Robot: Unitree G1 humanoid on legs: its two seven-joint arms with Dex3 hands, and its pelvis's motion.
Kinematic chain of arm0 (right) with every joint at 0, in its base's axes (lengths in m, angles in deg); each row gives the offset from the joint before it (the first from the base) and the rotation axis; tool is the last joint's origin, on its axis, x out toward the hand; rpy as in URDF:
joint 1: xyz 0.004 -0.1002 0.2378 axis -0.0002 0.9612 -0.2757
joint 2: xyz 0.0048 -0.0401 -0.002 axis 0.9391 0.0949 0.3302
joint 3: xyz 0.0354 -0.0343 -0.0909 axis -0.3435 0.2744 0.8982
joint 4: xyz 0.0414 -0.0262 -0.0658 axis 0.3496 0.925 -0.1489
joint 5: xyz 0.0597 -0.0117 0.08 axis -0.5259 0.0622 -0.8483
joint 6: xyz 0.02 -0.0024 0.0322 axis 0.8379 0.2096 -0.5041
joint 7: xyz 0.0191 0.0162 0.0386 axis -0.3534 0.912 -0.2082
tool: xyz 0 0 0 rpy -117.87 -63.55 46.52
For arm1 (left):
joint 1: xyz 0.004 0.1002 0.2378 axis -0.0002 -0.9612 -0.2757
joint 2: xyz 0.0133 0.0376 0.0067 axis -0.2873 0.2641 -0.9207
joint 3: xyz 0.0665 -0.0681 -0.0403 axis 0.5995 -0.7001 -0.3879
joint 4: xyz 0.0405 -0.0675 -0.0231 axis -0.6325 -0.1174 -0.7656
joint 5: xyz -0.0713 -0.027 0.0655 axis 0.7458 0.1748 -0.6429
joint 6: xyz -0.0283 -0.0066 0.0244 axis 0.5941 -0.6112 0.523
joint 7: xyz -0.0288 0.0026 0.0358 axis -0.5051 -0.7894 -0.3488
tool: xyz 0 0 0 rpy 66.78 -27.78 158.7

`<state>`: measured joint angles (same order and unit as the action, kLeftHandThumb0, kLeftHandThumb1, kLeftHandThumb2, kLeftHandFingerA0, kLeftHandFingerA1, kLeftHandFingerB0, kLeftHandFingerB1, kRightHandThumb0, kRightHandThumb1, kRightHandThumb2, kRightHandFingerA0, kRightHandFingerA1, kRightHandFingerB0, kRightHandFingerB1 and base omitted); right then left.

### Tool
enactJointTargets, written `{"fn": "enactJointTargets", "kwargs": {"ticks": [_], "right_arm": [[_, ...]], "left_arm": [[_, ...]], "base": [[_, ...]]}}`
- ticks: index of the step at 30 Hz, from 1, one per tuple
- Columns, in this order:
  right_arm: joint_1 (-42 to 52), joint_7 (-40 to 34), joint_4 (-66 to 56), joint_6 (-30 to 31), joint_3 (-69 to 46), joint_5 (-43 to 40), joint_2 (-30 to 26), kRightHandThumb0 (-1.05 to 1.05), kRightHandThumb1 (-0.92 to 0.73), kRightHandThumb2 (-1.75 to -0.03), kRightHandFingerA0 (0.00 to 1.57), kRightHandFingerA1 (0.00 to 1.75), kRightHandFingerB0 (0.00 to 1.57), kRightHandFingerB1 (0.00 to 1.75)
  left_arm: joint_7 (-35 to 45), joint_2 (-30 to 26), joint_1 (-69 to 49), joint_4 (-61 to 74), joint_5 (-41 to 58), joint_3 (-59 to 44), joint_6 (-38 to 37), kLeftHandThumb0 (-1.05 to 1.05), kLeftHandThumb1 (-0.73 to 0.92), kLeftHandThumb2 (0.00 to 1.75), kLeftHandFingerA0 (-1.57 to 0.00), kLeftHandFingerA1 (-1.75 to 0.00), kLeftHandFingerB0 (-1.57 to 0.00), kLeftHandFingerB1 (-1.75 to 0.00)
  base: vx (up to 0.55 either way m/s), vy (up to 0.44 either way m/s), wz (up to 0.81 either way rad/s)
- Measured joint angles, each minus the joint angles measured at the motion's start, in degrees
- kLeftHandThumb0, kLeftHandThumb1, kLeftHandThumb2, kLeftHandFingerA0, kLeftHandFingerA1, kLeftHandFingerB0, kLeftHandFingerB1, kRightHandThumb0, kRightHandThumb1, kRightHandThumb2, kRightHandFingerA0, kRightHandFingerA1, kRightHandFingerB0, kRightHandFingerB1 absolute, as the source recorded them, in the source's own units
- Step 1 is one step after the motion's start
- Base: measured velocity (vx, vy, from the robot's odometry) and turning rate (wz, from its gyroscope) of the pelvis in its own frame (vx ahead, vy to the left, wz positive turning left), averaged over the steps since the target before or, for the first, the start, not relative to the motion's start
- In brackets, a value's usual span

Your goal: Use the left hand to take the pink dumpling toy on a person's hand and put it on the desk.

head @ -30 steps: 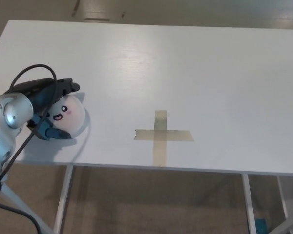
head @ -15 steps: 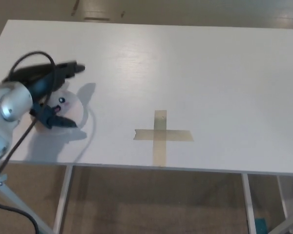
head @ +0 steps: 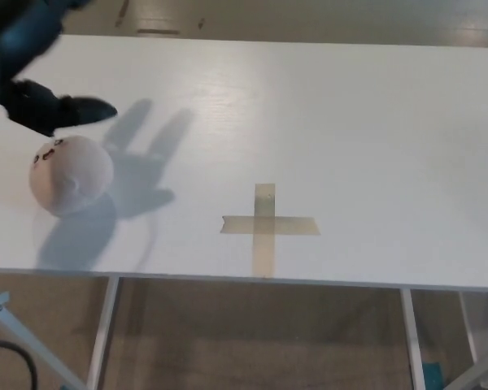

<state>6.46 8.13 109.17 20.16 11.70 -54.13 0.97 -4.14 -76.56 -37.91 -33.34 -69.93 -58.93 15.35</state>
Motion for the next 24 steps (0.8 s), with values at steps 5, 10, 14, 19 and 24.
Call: {"fn": "enactJointTargets", "kwargs": {"ticks": [5,10,14,19,24], "right_arm": [[0.0,0.1,0.0,0.0,0.0,0.0,0.0,-0.31,-0.67,-0.6,0.49,0.41,0.44,0.39],[0.0,0.1,-0.1,-0.1,0.0,0.0,0.0,-0.3,-0.67,-0.6,0.49,0.41,0.44,0.39],[0.0,0.1,0.0,-0.1,0.1,0.0,0.0,-0.3,-0.67,-0.6,0.5,0.41,0.46,0.4],[-0.1,0.1,0.0,-0.1,0.2,0.0,0.0,-0.3,-0.67,-0.6,0.51,0.41,0.47,0.4],[-0.1,0.0,0.0,-0.1,0.3,0.0,0.0,-0.3,-0.67,-0.6,0.5,0.41,0.46,0.4]], "left_arm": [[0.8,-0.5,-6.3,12.3,3.1,-7.3,-0.1,-0.64,0.35,0.83,0.0,-0.15,-0.01,-0.27],[1.4,0.2,-15.3,22.6,5.8,-14.1,-1.0,-0.31,0.18,0.82,-0.06,-0.5,-0.06,-0.48],[2.2,1.9,-23.4,29.6,9.1,-19.1,-2.4,-0.56,0.39,0.76,-0.41,-0.49,-0.32,-0.43],[3.5,5.0,-35.5,35.9,14.4,-24.5,-3.9,-0.47,0.49,0.58,-0.77,-0.49,-0.65,-0.44],[5.2,7.6,-45.8,38.6,19.1,-27.3,-5.0,-0.43,0.48,0.56,-0.77,-0.5,-0.68,-0.45]], "base": [[0.0,0.0,0.0],[0.0,0.0,0.0],[0.0,0.0,0.0],[0.0,0.0,0.0],[0.0,0.0,0.0]]}}
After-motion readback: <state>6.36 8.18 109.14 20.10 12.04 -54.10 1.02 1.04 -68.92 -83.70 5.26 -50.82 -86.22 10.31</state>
